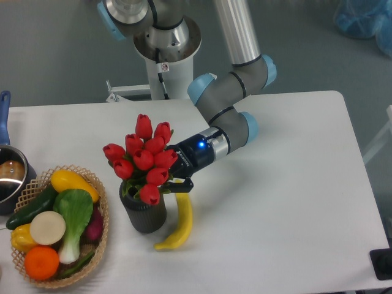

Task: Insert the flowers into the vase
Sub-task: 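Push the tulips deeper into the vase and adjust the bunch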

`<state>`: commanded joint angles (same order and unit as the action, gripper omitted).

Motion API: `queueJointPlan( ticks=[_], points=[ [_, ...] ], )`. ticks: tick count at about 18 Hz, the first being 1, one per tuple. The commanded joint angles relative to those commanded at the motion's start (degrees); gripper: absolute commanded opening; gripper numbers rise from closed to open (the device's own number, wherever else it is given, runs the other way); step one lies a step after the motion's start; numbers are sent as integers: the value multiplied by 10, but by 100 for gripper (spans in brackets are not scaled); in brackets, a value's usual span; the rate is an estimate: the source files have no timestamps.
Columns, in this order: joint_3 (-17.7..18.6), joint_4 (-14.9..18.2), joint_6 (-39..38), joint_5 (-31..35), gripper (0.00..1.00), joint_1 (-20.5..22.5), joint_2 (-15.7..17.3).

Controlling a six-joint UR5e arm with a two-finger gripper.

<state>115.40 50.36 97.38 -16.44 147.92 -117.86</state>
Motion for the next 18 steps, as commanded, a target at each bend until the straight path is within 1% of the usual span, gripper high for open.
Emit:
queueJointPlan(
  ticks=[10, 12, 15, 18],
  points=[
    [4, -1, 5, 1, 34, 1, -4],
    [4, -1, 12, 0, 39, 1, -5],
    [4, -1, 17, 0, 40, 1, -6],
    [4, -1, 17, 0, 45, 1, -7]
  ],
)
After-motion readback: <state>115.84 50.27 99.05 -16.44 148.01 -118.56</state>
